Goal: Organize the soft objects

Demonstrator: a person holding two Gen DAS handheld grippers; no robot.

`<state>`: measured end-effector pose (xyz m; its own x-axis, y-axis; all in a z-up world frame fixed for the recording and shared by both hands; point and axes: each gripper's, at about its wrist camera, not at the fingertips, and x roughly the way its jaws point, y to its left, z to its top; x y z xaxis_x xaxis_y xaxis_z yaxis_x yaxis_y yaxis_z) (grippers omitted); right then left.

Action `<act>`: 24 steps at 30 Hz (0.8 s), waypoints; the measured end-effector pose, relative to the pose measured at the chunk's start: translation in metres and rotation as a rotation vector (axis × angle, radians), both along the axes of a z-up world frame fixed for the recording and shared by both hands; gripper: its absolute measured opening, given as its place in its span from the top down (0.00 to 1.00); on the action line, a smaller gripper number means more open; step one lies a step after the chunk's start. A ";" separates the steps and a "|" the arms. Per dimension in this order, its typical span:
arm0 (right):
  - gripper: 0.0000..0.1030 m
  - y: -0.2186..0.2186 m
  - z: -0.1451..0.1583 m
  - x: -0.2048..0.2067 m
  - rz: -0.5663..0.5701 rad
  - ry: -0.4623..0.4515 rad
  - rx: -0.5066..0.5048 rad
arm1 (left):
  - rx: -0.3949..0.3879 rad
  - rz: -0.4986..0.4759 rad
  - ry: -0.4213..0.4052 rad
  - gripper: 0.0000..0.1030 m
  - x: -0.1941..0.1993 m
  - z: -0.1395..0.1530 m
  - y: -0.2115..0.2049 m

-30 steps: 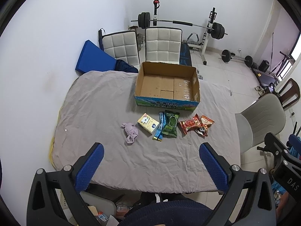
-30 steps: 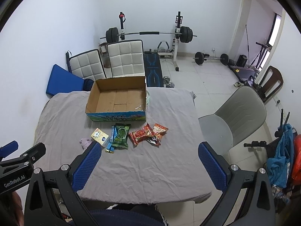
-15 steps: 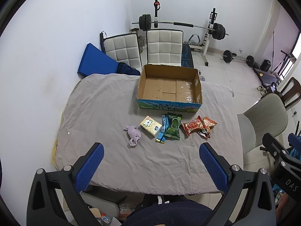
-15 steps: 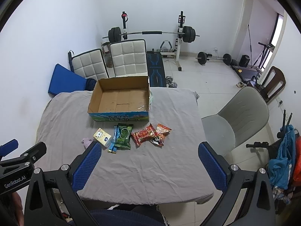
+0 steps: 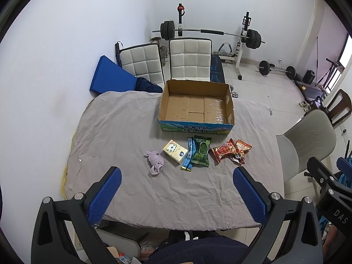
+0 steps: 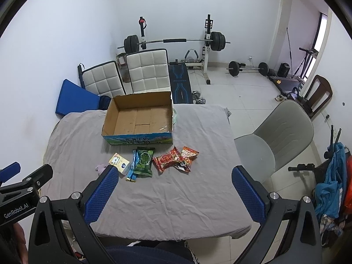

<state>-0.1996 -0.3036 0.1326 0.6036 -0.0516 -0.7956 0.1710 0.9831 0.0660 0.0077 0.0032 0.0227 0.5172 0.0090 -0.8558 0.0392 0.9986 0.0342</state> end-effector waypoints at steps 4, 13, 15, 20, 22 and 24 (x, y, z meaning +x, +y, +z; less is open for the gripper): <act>0.00 -0.001 0.002 -0.002 -0.005 -0.004 0.001 | -0.001 -0.002 0.002 0.00 0.001 0.000 0.000; 0.00 -0.002 0.003 -0.002 -0.008 -0.001 0.006 | -0.003 0.003 -0.001 0.00 0.002 0.000 -0.002; 0.00 -0.002 0.003 -0.001 -0.008 -0.001 0.005 | -0.006 0.004 0.002 0.00 0.003 0.000 -0.001; 0.00 -0.002 0.003 0.000 -0.007 0.000 0.004 | -0.008 0.003 0.006 0.00 0.003 -0.001 -0.001; 0.00 -0.002 0.003 0.000 -0.007 0.000 0.005 | -0.009 0.003 0.009 0.00 0.005 -0.002 -0.001; 0.00 -0.002 0.002 0.001 -0.005 0.003 0.008 | -0.010 0.003 0.008 0.00 0.005 -0.002 -0.001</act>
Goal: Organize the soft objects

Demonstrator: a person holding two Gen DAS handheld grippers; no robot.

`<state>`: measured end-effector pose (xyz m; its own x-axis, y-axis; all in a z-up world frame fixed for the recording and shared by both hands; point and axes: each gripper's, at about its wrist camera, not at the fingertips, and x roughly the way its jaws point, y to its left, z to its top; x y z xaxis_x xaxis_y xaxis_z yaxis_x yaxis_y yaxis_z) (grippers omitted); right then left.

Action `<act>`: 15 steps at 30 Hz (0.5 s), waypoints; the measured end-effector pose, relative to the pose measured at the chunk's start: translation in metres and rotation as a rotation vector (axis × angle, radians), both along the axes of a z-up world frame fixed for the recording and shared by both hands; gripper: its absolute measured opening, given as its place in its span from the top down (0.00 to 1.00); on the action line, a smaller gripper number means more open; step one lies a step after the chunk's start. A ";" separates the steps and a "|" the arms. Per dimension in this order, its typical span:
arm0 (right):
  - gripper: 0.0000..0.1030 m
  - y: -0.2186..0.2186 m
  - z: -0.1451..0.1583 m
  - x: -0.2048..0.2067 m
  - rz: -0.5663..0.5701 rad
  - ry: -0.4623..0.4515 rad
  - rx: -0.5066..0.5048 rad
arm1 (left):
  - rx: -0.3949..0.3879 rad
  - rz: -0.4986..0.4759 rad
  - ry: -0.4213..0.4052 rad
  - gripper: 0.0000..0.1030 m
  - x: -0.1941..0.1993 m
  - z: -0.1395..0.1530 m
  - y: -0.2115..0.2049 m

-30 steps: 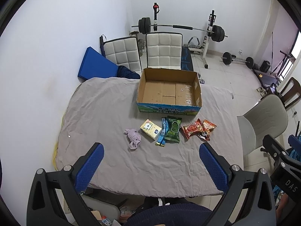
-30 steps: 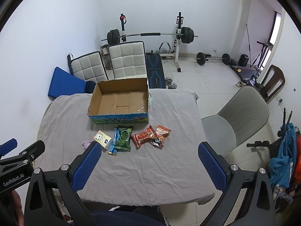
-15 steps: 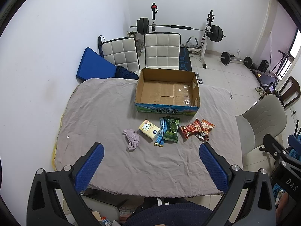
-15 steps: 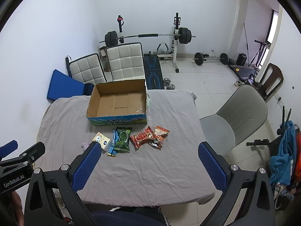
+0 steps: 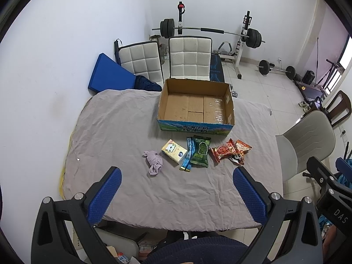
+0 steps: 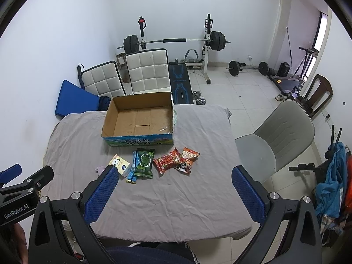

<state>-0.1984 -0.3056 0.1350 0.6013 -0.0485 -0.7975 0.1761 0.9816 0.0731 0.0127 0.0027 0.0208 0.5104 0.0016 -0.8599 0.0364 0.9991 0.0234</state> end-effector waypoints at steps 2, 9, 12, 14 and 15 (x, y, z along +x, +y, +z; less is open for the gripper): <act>0.00 0.001 0.001 0.005 0.005 0.003 0.006 | 0.000 0.001 0.000 0.00 0.003 -0.001 0.001; 0.00 -0.007 -0.032 0.041 -0.003 0.067 0.059 | 0.038 0.049 0.003 0.00 0.045 -0.033 0.012; 0.00 -0.014 -0.065 0.071 0.000 0.127 0.097 | 0.036 0.080 0.038 0.00 0.073 -0.062 0.024; 0.00 -0.018 -0.093 0.094 0.003 0.174 0.116 | 0.044 0.105 0.067 0.00 0.092 -0.084 0.030; 0.00 -0.021 -0.108 0.103 -0.002 0.197 0.129 | 0.045 0.112 0.087 0.00 0.103 -0.099 0.035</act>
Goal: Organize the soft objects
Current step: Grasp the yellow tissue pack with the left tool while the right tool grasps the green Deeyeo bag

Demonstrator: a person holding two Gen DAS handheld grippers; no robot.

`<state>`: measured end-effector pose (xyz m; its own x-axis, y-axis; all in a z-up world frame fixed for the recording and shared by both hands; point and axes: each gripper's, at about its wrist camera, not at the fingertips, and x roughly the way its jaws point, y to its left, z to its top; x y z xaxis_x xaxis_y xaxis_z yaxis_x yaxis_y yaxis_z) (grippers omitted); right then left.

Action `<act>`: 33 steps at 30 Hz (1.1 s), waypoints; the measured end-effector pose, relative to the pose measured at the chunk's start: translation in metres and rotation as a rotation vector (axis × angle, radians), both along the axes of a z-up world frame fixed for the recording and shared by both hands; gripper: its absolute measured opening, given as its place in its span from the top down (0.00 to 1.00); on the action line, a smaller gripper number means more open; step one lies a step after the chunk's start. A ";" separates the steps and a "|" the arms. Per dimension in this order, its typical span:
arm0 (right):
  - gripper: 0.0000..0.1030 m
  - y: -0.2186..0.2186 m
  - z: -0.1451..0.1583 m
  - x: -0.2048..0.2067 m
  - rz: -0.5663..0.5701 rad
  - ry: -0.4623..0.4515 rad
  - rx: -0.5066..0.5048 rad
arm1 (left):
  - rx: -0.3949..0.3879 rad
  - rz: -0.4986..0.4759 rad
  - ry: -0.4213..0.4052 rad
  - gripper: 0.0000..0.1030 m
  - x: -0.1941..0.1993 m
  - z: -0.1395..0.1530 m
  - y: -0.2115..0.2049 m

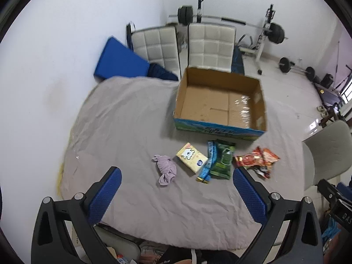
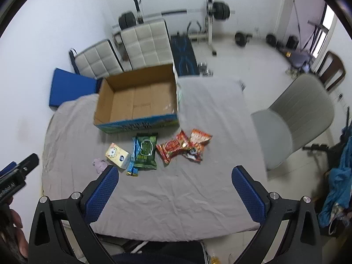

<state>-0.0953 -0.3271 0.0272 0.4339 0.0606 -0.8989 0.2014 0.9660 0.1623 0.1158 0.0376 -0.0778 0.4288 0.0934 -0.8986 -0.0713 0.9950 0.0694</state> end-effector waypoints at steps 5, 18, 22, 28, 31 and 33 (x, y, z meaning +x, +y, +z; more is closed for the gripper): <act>0.00 -0.006 -0.101 0.068 -0.040 0.162 0.109 | -0.055 0.059 0.179 0.00 0.055 -0.089 0.016; 0.09 0.081 -0.307 0.203 0.023 0.386 0.246 | -0.144 0.213 0.520 0.00 0.121 -0.266 0.046; 0.25 0.101 -0.342 0.218 0.027 0.471 0.239 | -0.184 0.245 0.554 0.00 0.120 -0.284 0.058; 0.54 0.117 -0.379 0.226 0.021 0.556 0.257 | -0.239 0.278 0.559 0.00 0.121 -0.296 0.065; 0.59 0.121 -0.377 0.225 0.024 0.544 0.243 | -0.302 0.288 0.571 0.00 0.129 -0.301 0.063; 0.61 0.122 -0.373 0.221 0.036 0.549 0.188 | -0.401 0.305 0.574 0.00 0.136 -0.306 0.062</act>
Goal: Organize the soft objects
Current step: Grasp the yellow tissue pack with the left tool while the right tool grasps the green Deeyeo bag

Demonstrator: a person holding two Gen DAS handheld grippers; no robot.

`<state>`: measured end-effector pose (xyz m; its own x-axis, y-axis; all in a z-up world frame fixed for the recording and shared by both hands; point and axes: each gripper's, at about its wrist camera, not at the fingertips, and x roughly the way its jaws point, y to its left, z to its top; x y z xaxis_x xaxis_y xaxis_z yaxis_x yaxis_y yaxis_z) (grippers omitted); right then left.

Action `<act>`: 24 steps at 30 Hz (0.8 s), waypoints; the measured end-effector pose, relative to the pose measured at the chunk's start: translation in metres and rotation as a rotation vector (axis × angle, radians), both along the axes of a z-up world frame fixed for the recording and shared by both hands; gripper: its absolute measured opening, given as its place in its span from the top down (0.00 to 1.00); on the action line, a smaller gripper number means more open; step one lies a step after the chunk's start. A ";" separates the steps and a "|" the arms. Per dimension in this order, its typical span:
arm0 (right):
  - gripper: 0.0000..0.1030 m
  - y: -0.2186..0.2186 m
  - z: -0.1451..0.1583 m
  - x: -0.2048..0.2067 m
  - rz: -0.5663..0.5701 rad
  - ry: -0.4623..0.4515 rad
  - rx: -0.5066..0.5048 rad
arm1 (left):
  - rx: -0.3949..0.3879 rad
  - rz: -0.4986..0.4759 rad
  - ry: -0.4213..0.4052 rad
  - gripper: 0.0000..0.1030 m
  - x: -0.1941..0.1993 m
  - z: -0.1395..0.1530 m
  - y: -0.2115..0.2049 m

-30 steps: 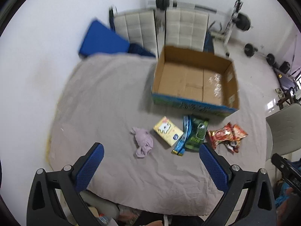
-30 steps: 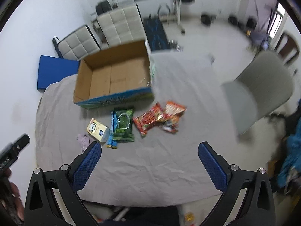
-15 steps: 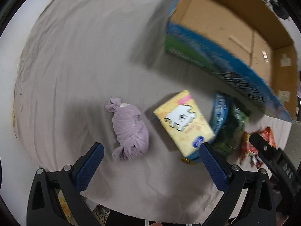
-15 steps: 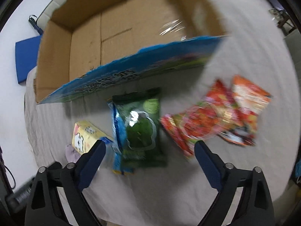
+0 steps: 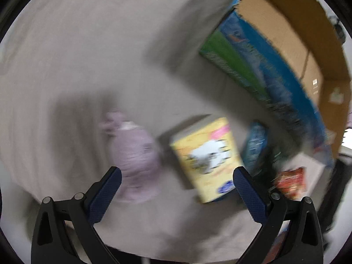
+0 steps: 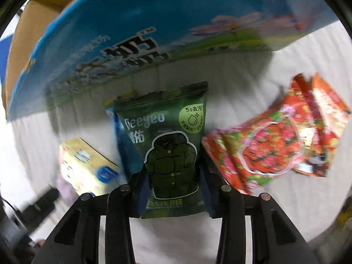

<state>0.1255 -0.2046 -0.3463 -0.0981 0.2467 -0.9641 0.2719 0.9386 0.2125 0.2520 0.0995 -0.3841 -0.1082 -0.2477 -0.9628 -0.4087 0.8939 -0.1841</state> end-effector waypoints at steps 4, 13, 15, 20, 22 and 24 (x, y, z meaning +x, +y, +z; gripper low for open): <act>0.61 0.000 -0.001 -0.010 0.004 0.015 -0.038 | -0.077 0.011 0.066 0.03 0.016 -0.022 -0.016; 0.61 0.038 -0.018 -0.023 0.038 0.048 -0.112 | 0.099 -0.354 0.052 0.37 0.032 -0.044 -0.073; 0.61 0.052 -0.022 -0.031 0.082 0.062 -0.139 | 0.178 -0.500 0.012 0.39 0.024 -0.038 -0.084; 0.59 0.075 -0.032 -0.046 0.143 0.065 -0.190 | 0.198 -0.557 0.010 0.39 0.012 -0.051 -0.087; 0.58 0.080 -0.036 -0.044 0.131 0.069 -0.199 | 0.178 -0.532 0.024 0.40 0.014 -0.062 -0.083; 0.58 0.067 -0.035 -0.044 0.129 0.074 -0.204 | 0.171 -0.495 -0.006 0.39 0.017 -0.067 -0.084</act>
